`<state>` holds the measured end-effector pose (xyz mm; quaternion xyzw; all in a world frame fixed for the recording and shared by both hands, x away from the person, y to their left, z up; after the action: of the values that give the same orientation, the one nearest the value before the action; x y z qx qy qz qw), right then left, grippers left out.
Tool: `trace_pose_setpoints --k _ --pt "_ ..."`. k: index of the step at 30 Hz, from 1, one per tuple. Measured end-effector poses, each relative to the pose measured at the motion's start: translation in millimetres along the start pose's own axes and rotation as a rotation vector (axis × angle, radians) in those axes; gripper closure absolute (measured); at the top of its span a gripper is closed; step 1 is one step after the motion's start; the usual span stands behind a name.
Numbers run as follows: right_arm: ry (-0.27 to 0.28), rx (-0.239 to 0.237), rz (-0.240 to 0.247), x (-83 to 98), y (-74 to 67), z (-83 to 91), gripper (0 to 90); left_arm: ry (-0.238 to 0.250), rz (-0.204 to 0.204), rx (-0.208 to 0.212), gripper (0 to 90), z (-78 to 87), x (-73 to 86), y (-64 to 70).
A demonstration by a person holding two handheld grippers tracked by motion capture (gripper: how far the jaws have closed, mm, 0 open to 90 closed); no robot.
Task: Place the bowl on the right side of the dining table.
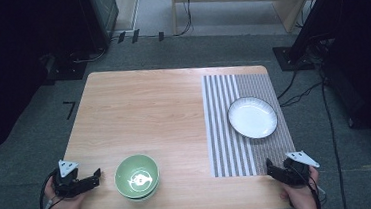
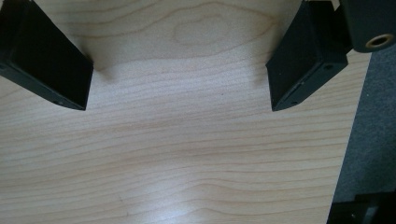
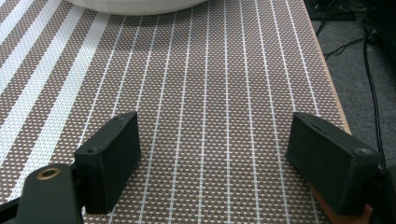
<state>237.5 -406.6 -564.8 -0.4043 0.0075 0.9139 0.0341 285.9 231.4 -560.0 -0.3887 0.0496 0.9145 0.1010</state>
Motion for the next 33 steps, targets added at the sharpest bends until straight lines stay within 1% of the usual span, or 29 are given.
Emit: trace_pose_setpoints --k 3,4,5,6,8,9,11,14,17,18,21,23,25,26,29,33 --pt "0.001 -0.001 0.001 -0.1 0.1 -0.1 16.8 -0.001 -0.007 0.007 6.8 2.8 2.0 1.2" --pt "0.000 -0.001 0.000 -0.1 0.1 -0.1 16.9 0.003 0.002 0.001 9.1 4.5 2.3 0.8" --pt "0.000 -0.001 0.000 -0.1 0.1 -0.1 16.9 0.015 0.027 0.007 12.8 7.0 2.2 0.2" --pt "0.000 -0.001 0.000 -0.1 0.1 -0.1 16.9 0.022 0.047 0.019 14.1 8.3 1.7 0.1" --pt "0.000 -0.001 0.000 -0.1 0.1 -0.1 16.8 0.054 0.082 0.030 14.0 12.2 -0.4 0.0" --pt "0.000 -0.001 0.000 -0.1 0.1 -0.1 16.9 0.063 0.087 0.028 13.9 13.5 -1.3 0.2" --pt "0.000 -0.001 0.000 -0.1 0.0 -0.1 16.9 0.078 0.089 0.024 12.5 16.5 -3.8 1.4" --pt "0.000 -0.001 0.000 -0.1 0.0 -0.1 16.8 0.116 0.086 0.016 9.1 22.7 -8.3 4.7" --pt "0.000 -0.001 0.001 -0.1 0.0 -0.1 16.8 0.157 0.102 0.022 8.1 30.8 -13.5 8.9" --pt "0.000 -0.001 0.001 -0.1 0.0 -0.1 16.8 0.174 0.106 0.020 8.0 35.2 -17.5 10.6" --pt "0.000 -0.001 0.001 -0.1 0.0 -0.1 16.8 0.207 0.139 0.048 2.1 47.9 -30.1 14.9" --pt "0.000 -0.001 0.001 -0.1 0.0 -0.1 16.8 0.230 0.151 0.057 2.0 58.8 -39.1 17.9" --pt "0.000 -0.001 0.000 -0.1 0.0 -0.1 16.6 0.231 0.109 0.045 2.0 67.4 -46.7 22.4" --pt "-0.001 0.000 0.000 -0.2 -0.3 -0.3 16.2 0.236 0.097 0.040 1.9 70.6 -50.0 23.7" --pt "-0.002 0.001 0.001 -0.4 -0.4 -0.6 16.2 0.256 0.100 0.057 1.9 77.4 -58.7 28.3" --pt "-0.002 0.001 0.001 -0.4 -0.5 -0.6 16.1 0.263 0.081 0.081 1.2 80.3 -64.6 38.0"
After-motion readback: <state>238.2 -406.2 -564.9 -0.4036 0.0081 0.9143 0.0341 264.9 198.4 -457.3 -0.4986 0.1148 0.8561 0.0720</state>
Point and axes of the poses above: each handheld gripper's, and its own axes: z roughly backward along the jaws, x roughly out of its underside, y roughly to its right, the point moved 6 cm from there along -z, roughly forward along the jaws, and after that the axes turned 1 degree about x, right-handed, at the moved point
